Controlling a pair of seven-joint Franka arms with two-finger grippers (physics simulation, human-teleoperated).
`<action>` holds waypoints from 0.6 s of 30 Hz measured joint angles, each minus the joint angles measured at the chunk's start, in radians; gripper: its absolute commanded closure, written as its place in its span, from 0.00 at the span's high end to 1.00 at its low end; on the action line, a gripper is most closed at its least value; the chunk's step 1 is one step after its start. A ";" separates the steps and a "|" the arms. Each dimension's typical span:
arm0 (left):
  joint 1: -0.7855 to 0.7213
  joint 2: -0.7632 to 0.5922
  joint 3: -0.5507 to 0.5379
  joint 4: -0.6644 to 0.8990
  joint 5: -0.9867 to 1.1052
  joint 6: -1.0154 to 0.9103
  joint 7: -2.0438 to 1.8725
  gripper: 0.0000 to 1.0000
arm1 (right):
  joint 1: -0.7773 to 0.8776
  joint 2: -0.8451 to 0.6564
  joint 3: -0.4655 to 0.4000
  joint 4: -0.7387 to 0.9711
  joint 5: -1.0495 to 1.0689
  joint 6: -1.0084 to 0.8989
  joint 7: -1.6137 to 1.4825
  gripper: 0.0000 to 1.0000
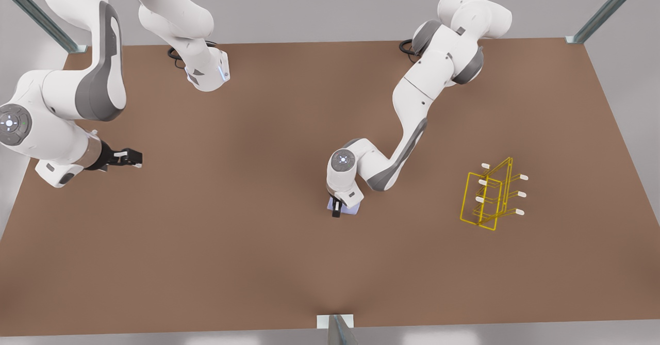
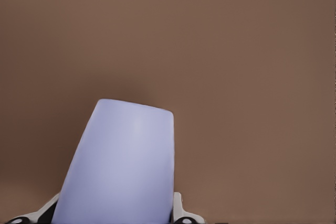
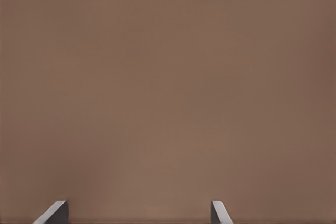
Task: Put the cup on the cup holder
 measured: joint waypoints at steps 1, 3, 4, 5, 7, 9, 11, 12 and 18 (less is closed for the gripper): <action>0.001 0.000 0.000 0.000 0.000 0.001 0.002 0.73 | -0.001 0.000 0.000 0.000 0.001 -0.001 -0.001 1.00; 0.005 -0.005 0.000 0.004 0.000 0.002 0.005 0.74 | -0.003 0.000 0.000 0.001 0.001 -0.003 -0.004 1.00; 0.006 -0.007 0.000 0.006 0.000 0.002 0.007 0.74 | -0.005 0.000 0.000 0.001 0.001 -0.004 -0.005 1.00; 0.008 -0.010 0.000 0.007 0.000 0.002 0.008 0.74 | -0.009 0.000 0.000 0.002 0.001 -0.004 -0.007 1.00; 0.012 -0.047 -0.003 0.008 0.000 -0.009 0.012 0.74 | -0.019 0.001 0.000 0.004 0.001 -0.004 -0.009 1.00; 0.006 -0.099 -0.012 0.010 0.000 -0.042 0.015 0.74 | -0.022 0.001 0.000 0.001 0.001 -0.005 -0.011 1.00; 0.000 -0.125 -0.013 0.011 0.003 -0.078 0.018 0.74 | -0.019 0.000 0.000 0.000 0.002 -0.007 -0.012 1.00; -0.002 -0.132 -0.014 0.011 0.014 -0.101 0.019 0.74 | -0.019 0.000 0.000 0.001 0.001 -0.008 -0.013 1.00; -0.052 -0.140 -0.004 0.059 0.173 -0.346 0.020 0.74 | -0.018 0.003 0.000 0.001 0.001 -0.007 -0.017 1.00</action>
